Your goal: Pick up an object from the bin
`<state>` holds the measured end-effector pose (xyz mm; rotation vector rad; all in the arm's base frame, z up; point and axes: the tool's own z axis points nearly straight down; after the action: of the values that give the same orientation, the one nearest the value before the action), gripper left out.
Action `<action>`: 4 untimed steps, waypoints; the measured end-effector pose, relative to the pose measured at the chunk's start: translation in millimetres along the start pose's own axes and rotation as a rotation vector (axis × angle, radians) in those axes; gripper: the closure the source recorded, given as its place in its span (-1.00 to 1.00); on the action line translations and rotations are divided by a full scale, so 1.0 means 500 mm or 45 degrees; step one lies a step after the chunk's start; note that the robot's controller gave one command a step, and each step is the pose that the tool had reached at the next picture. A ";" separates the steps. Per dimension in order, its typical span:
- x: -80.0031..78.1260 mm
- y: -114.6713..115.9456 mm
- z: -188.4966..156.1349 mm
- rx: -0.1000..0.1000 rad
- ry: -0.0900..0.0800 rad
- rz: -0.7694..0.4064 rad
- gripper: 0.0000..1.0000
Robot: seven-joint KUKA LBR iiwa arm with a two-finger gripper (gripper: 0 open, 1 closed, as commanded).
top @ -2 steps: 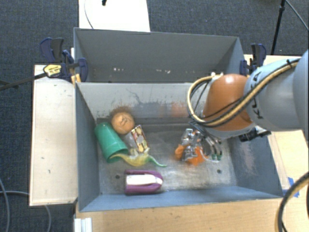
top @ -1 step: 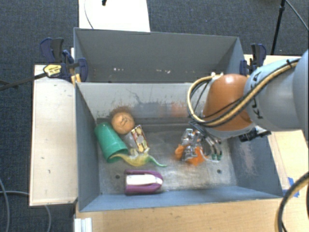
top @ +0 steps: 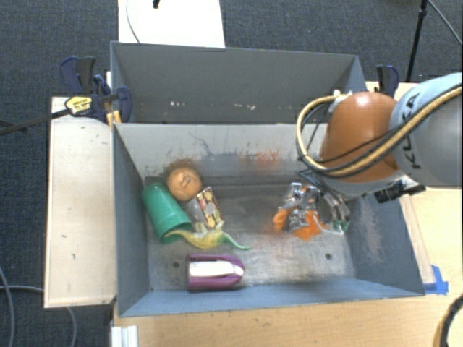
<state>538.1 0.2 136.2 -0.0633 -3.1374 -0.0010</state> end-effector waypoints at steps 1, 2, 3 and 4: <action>-0.072 0.010 -0.083 0.000 -0.009 -0.004 1.00; -0.076 0.009 -0.098 -0.001 -0.015 -0.001 1.00; -0.046 0.068 -0.005 0.001 -0.018 -0.114 1.00; -0.032 0.069 -0.031 -0.001 0.012 -0.180 1.00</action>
Offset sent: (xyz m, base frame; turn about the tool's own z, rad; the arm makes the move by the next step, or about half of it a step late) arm -0.0229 -0.0110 0.0772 0.0022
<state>555.7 34.1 151.5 0.1584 -3.1247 -0.0025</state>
